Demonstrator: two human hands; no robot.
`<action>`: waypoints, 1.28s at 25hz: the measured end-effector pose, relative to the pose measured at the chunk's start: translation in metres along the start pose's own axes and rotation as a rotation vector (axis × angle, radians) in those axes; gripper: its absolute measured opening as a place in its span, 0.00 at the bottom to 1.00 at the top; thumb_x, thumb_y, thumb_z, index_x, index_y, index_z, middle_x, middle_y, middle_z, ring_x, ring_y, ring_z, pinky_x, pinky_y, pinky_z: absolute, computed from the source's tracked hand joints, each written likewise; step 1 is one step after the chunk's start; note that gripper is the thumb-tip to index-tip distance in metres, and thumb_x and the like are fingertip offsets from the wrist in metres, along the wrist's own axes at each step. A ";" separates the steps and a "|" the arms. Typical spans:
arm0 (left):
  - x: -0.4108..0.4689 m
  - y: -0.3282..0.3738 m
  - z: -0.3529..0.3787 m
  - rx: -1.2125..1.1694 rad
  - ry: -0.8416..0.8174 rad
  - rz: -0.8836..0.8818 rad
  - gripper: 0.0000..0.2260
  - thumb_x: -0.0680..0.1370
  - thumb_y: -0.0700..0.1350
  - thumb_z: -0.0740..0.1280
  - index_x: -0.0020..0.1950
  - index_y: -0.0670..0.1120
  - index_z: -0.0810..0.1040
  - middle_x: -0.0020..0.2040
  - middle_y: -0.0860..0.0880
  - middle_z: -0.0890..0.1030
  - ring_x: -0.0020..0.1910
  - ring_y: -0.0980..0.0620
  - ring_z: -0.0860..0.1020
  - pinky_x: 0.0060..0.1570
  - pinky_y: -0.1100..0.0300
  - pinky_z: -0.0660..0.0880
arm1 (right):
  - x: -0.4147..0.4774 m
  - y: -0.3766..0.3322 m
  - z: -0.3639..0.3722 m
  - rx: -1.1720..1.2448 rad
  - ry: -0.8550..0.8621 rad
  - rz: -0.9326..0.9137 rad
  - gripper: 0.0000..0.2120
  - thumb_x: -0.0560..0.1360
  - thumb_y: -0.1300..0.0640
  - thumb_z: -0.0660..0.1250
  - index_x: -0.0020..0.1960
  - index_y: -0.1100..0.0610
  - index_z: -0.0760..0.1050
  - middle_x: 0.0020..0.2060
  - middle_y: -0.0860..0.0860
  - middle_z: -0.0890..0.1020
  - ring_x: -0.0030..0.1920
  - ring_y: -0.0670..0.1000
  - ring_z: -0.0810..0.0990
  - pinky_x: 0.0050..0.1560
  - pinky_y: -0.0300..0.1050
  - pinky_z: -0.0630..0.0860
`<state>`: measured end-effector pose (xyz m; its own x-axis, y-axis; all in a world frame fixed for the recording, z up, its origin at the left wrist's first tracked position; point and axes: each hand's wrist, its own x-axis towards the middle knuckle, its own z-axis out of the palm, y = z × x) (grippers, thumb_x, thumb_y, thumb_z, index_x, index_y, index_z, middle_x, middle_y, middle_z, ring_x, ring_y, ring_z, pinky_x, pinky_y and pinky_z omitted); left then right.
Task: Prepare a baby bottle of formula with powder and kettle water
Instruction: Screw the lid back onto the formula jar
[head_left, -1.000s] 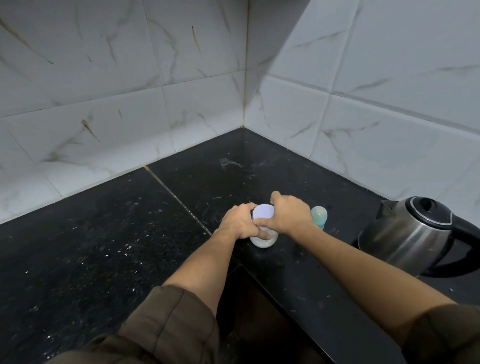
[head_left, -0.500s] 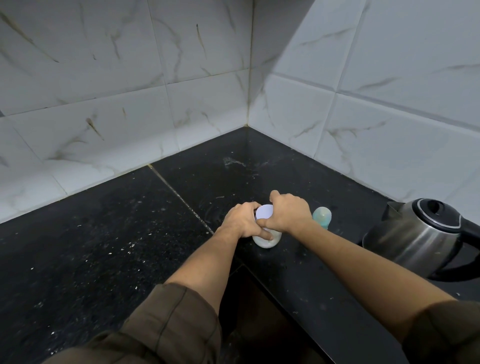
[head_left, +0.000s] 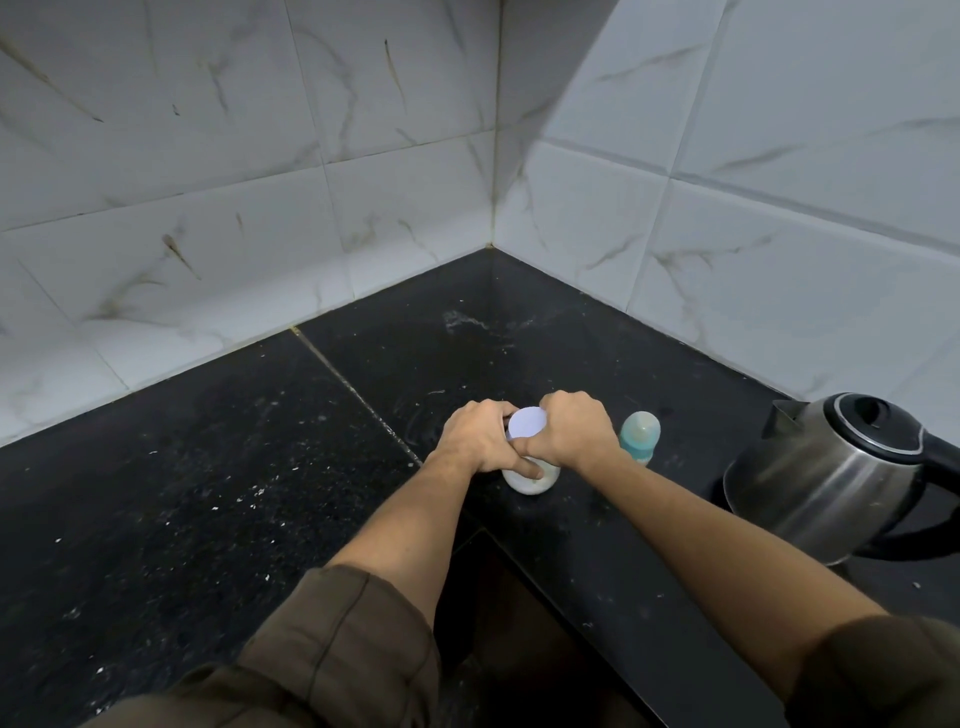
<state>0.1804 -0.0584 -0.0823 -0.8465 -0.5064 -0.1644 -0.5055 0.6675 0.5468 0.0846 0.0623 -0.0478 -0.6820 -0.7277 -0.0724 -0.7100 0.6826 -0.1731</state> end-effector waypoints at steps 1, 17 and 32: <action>0.000 -0.001 0.001 0.000 0.004 0.003 0.35 0.52 0.64 0.83 0.57 0.58 0.81 0.43 0.60 0.84 0.46 0.56 0.82 0.50 0.53 0.81 | -0.001 0.000 0.001 0.017 0.018 0.021 0.21 0.65 0.38 0.74 0.47 0.55 0.80 0.38 0.50 0.82 0.40 0.52 0.82 0.39 0.46 0.80; 0.022 0.036 -0.013 -0.056 -0.015 0.043 0.62 0.53 0.72 0.81 0.82 0.56 0.61 0.78 0.46 0.67 0.78 0.46 0.65 0.76 0.45 0.65 | 0.036 0.098 -0.065 0.068 0.164 0.238 0.23 0.68 0.38 0.75 0.48 0.55 0.74 0.41 0.51 0.79 0.42 0.57 0.77 0.34 0.45 0.68; 0.061 0.056 0.015 0.076 0.191 0.130 0.33 0.83 0.68 0.50 0.76 0.47 0.73 0.73 0.48 0.76 0.75 0.48 0.67 0.73 0.49 0.66 | 0.045 0.154 -0.036 0.078 0.056 0.335 0.28 0.72 0.33 0.72 0.57 0.56 0.77 0.45 0.50 0.79 0.47 0.56 0.79 0.37 0.46 0.71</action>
<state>0.0980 -0.0436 -0.0739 -0.8619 -0.5028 0.0657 -0.4115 0.7693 0.4888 -0.0619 0.1369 -0.0423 -0.8851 -0.4577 -0.0846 -0.4309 0.8744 -0.2232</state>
